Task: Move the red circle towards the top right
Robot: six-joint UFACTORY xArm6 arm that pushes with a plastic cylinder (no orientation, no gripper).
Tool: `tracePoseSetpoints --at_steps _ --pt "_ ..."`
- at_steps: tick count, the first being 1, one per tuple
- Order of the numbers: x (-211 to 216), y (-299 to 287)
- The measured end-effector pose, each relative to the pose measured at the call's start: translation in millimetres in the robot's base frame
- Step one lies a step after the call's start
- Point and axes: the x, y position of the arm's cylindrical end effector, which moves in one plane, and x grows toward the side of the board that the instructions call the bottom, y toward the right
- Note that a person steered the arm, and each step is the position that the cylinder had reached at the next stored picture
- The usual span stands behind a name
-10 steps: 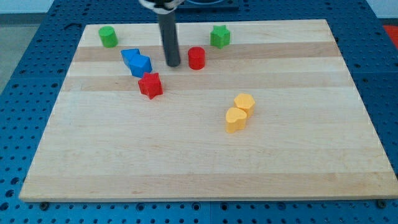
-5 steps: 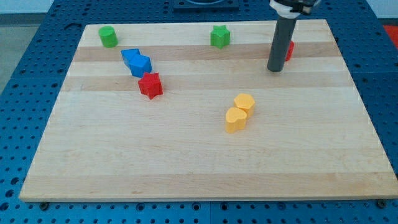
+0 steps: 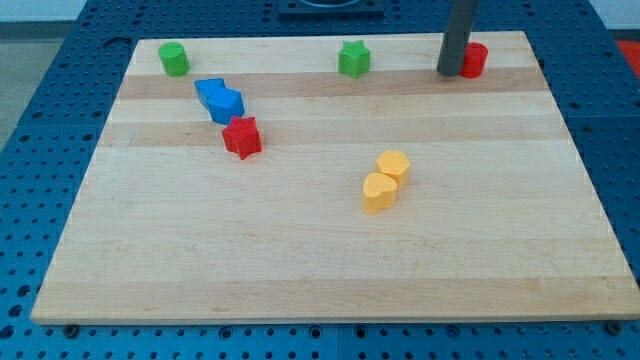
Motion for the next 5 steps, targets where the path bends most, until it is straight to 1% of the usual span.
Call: tracePoseSetpoints --at_steps 1,2,3,5 --pt "21 3" --pt "29 26" --pt "24 51" --pt "-12 58"
